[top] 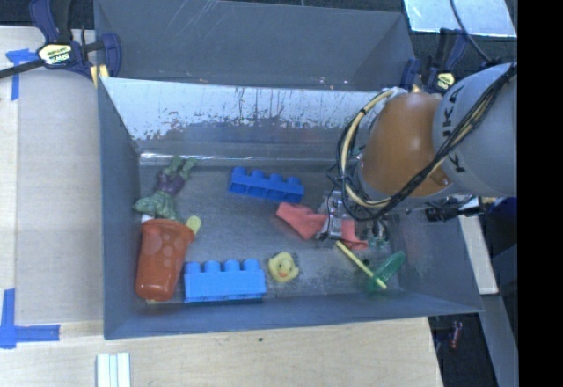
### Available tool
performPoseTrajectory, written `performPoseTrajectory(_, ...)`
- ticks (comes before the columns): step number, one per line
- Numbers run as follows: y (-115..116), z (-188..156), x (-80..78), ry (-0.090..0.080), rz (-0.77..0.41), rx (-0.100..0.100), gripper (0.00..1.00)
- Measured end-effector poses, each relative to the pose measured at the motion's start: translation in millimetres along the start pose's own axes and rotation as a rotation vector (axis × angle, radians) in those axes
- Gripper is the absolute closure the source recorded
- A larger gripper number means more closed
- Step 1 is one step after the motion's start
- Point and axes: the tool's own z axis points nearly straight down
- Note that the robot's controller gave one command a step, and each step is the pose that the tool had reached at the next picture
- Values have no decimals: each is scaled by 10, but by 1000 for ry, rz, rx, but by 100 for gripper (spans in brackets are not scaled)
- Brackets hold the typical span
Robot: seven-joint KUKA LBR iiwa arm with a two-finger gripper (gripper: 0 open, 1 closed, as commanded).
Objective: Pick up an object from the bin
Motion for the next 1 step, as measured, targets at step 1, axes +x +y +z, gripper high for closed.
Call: performPoseTrajectory(1,0,-1,0,0,-1,0,100)
